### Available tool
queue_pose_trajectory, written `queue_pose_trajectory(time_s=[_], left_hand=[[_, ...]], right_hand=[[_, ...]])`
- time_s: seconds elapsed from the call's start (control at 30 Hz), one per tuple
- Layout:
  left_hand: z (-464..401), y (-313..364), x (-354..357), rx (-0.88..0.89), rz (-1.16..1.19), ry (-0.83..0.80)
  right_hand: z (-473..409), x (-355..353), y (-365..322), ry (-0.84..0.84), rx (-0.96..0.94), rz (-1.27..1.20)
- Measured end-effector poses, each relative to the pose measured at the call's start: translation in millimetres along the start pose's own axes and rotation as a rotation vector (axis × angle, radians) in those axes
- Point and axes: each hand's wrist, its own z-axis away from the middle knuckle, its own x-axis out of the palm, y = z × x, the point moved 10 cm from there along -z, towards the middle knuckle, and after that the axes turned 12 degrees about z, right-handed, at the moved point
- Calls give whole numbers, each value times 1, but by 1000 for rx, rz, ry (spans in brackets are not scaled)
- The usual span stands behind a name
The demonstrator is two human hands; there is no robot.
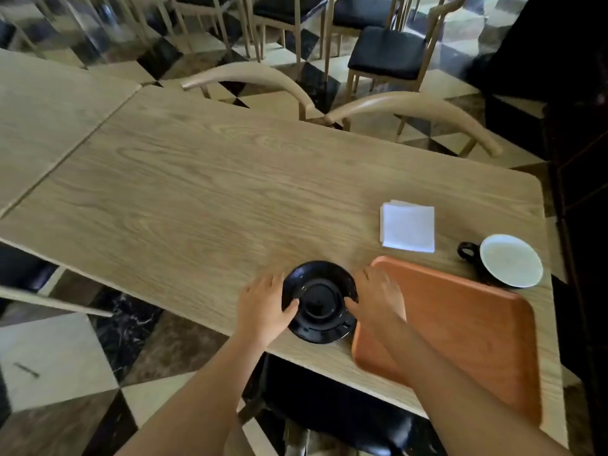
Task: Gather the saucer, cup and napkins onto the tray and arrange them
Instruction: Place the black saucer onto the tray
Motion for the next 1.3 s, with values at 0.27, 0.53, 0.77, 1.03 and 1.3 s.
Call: queue_pose_trajectory(time_s=[0.27,0.53,0.77,1.03,1.3], left_hand=[[1,-5,12,6,-22,-18],[2,-8,20,-173,428,0],[-9,31,7,-167,778,-7],[-33,106,44,-96,793,-147],[-52,123,63,-64,546,-177]], right_hand=[[-5,15,-1,-26,32,31],[2,15,10,8,195,-366],[31,6,86,128,414,-681],[61,34,171,119,611,-795],[56,52,186,84,637,-865]])
